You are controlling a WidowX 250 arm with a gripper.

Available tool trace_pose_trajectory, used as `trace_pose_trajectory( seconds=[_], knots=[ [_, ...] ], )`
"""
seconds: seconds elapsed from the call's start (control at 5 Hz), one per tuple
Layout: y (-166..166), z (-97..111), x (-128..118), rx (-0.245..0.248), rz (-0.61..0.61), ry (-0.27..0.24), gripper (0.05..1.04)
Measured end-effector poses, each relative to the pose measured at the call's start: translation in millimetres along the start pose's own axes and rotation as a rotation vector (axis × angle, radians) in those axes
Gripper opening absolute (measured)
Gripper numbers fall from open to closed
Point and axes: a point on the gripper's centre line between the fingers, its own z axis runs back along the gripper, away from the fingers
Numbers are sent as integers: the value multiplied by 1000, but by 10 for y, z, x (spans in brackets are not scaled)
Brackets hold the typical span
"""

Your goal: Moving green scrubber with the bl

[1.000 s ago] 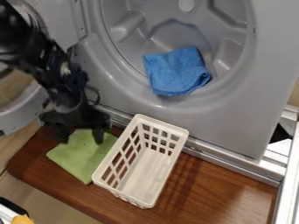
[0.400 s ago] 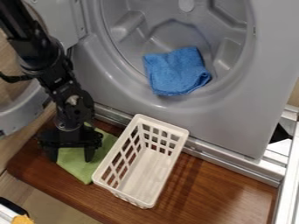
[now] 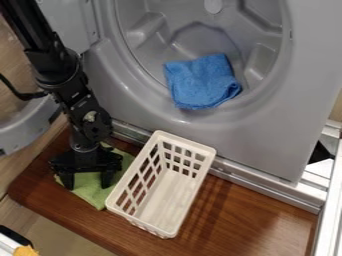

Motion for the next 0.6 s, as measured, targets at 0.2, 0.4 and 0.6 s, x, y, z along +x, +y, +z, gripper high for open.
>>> trace_pose_trajectory(
  seconds=[0.2, 0.4, 0.6],
  knots=[
    [-73, 10, -13, -18, -29, -20, 607],
    [-127, 64, -85, -40, -40, -12, 316],
    [-149, 180, -106, -73, -46, -33, 124]
  ],
)
